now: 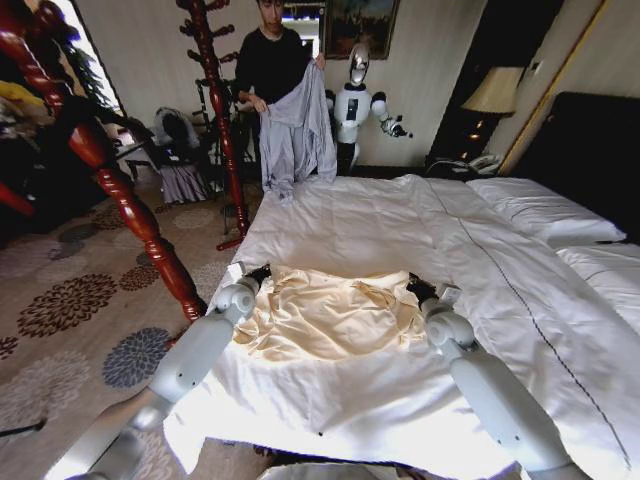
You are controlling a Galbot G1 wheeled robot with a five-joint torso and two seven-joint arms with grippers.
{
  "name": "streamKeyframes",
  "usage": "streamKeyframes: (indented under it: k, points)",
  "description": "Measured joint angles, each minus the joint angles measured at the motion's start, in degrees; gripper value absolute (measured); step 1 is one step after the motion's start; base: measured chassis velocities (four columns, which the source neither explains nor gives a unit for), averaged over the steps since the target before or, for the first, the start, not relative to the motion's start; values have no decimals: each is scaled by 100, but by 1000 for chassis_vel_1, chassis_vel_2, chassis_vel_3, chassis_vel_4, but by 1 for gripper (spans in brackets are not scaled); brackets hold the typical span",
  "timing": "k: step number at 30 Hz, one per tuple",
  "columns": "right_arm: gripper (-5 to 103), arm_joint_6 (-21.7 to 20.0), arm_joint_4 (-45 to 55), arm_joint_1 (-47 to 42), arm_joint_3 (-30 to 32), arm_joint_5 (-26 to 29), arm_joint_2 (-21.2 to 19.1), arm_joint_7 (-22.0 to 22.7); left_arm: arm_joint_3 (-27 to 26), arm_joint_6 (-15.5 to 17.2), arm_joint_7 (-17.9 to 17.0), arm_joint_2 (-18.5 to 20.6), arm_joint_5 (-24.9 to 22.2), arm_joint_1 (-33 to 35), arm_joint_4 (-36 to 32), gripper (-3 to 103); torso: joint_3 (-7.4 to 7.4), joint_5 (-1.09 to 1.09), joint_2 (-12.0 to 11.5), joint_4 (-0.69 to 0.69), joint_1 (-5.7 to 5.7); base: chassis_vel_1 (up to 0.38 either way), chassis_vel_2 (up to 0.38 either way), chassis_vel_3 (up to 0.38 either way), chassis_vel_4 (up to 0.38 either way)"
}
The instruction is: Pick up the clothes from the bed and hang them on the clothes hanger.
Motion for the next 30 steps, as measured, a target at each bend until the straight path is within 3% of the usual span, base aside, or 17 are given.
streamKeyframes:
  k: [2, 5, 12, 14, 18, 22, 25, 30]
  points:
    - [0, -17, 56, 0, -12, -13, 6, 22, -64, 71, -9, 67, -179, 63, -140, 9, 0, 0, 0, 0, 0, 0, 0, 0, 0]
    - [0, -25, 90, -3, -19, -24, 6, 31, -100, 106, -14, 130, -231, 91, -227, 14, 0, 0, 0, 0, 1, 0, 0, 0, 0]
    - [0, -12, 110, -28, -17, -73, 13, 84, -279, 213, -79, 416, -423, 199, -553, 46, 0, 0, 0, 0, 0, 0, 0, 0, 0]
    - [0, -10, 114, -34, -16, -74, 12, 84, -311, 232, -93, 460, -433, 218, -569, 46, 0, -1, 0, -1, 0, 0, 0, 0, 0]
    - [0, -7, 140, -46, -20, -82, -2, 79, -432, 304, -105, 688, -469, 338, -658, 69, 0, -1, 0, 0, 0, 0, 0, 0, 0]
    - [0, -7, 148, -45, -24, -82, -8, 69, -473, 311, -84, 846, -474, 390, -718, 79, 0, 0, 0, 2, 0, 0, 0, 0, 0]
    - [0, -5, 164, -51, -26, -82, -13, 59, -555, 293, -78, 988, -474, 446, -803, 94, 0, 0, 0, 0, 0, 0, 0, 0, 0]
    - [0, -3, 192, -71, -23, -82, -25, 56, -629, 246, -79, 1114, -448, 525, -886, 100, 0, -1, 0, -1, 0, 0, 0, 0, 0]
